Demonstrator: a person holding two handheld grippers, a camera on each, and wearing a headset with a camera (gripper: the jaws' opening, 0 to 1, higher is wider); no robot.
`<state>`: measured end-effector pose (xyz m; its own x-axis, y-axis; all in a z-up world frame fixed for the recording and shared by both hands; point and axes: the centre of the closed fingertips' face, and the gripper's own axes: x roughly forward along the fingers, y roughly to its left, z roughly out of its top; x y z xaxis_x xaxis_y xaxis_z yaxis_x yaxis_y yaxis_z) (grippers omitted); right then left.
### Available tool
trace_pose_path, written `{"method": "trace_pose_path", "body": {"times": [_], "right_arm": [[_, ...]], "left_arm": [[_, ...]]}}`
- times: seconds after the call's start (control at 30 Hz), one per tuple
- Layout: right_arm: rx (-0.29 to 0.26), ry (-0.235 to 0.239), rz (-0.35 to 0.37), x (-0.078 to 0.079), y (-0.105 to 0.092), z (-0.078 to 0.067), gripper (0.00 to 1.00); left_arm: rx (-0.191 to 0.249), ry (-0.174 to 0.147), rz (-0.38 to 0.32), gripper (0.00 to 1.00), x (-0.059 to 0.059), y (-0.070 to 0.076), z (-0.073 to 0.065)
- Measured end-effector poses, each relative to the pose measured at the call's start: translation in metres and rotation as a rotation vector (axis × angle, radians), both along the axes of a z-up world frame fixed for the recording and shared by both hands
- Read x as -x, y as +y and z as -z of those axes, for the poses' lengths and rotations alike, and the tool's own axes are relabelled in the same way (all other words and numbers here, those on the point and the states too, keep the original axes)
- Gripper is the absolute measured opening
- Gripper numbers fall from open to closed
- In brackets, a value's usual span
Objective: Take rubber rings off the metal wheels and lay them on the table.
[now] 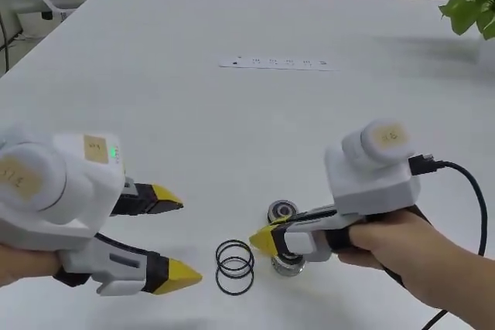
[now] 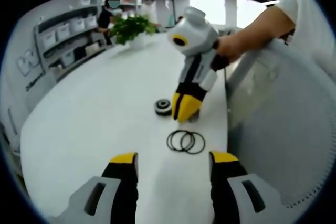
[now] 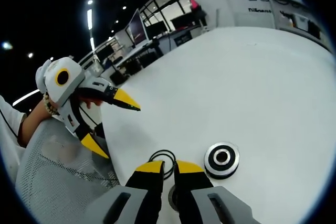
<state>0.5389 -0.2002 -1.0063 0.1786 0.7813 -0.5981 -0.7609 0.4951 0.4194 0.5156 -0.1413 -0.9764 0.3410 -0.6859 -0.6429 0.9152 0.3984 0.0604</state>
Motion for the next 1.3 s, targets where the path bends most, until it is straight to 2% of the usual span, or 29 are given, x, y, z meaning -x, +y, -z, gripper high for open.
{"method": "trace_pose_path", "body": {"times": [0.27,0.4,0.5,0.63,0.77,0.83,1.0,1.1,1.3], "right_arm": [[-0.057,-0.046,0.054,-0.017,-0.005,-0.017,0.07],[-0.08,-0.067,0.093,-0.026,-0.011,-0.024,0.09],[-0.091,-0.084,0.121,-0.034,-0.016,-0.029,0.1],[-0.102,-0.105,0.137,-0.039,-0.023,-0.032,0.1],[-0.11,-0.107,0.17,-0.043,-0.028,-0.034,0.11],[-0.107,-0.11,0.181,-0.045,-0.031,-0.034,0.12],[-0.087,-0.126,0.186,-0.049,-0.036,-0.031,0.14],[-0.073,-0.125,0.183,-0.049,-0.038,-0.028,0.15],[-0.036,-0.124,0.182,-0.05,-0.044,-0.021,0.15]], "left_arm": [[0.009,-0.004,-0.007,0.55,-0.002,0.0,-0.002],[-0.005,-0.005,-0.012,0.55,-0.003,0.002,0.0],[0.021,-0.011,-0.021,0.55,-0.006,0.0,-0.005],[0.078,-0.02,-0.041,0.55,-0.012,-0.004,-0.017],[0.188,-0.035,-0.061,0.56,-0.019,-0.013,-0.04],[0.212,-0.038,-0.069,0.56,-0.022,-0.015,-0.049],[0.281,-0.087,-0.058,0.57,-0.036,-0.026,-0.08],[0.292,-0.108,-0.034,0.57,-0.044,-0.033,-0.092],[0.261,-0.156,0.002,0.57,-0.067,-0.053,-0.098]]}}
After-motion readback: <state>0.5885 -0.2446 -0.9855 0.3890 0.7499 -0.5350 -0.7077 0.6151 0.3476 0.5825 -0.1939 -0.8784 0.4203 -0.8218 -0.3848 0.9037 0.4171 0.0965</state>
